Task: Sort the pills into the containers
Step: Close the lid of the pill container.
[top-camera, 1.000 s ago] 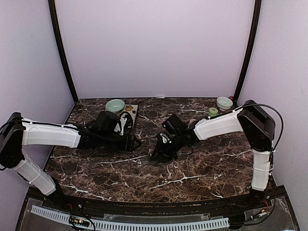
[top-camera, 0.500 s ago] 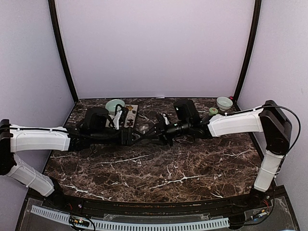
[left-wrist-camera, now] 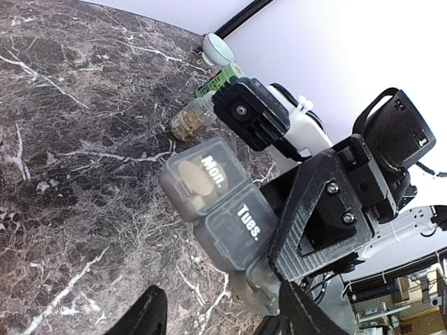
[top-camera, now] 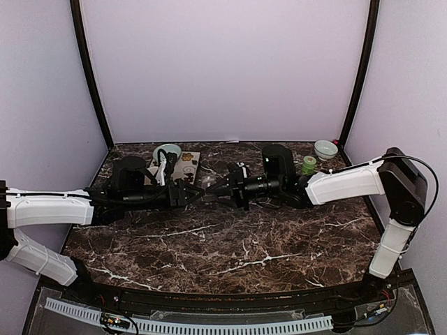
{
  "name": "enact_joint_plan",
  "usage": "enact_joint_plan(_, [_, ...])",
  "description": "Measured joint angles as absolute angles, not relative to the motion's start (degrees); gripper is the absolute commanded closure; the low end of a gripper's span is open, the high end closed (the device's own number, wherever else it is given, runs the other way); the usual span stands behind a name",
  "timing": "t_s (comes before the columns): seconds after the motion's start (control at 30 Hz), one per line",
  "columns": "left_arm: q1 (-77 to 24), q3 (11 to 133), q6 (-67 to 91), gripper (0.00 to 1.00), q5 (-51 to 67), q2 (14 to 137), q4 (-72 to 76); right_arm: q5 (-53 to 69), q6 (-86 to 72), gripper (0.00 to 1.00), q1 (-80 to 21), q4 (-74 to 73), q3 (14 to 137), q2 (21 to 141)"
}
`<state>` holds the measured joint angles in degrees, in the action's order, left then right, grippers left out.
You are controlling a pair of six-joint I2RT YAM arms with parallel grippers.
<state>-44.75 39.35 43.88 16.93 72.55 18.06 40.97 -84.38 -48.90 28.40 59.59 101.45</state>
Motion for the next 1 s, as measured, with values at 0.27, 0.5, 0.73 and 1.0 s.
enact_joint_plan(0.27, [-44.7, 39.2, 46.3, 0.53, 17.0, 72.0, 21.5, 41.1, -89.2, 1.0, -48.9, 33.9, 59.0, 101.3])
enact_joint_plan(0.5, [-44.7, 39.2, 47.2, 0.62, 17.8, 72.0, 24.0, 41.4, -92.1, 1.0, -48.9, 36.1, 59.0, 101.3])
enact_joint_plan(0.73, [-44.3, 39.2, 48.4, 0.71, 19.2, 72.4, 27.9, 41.4, -96.5, 0.99, -48.8, 40.6, 58.9, 101.8])
enact_joint_plan(1.0, [-43.2, 39.2, 49.3, 0.96, 18.6, 72.7, 30.4, 41.2, -101.6, 1.0, -48.5, 47.0, 58.8, 104.3])
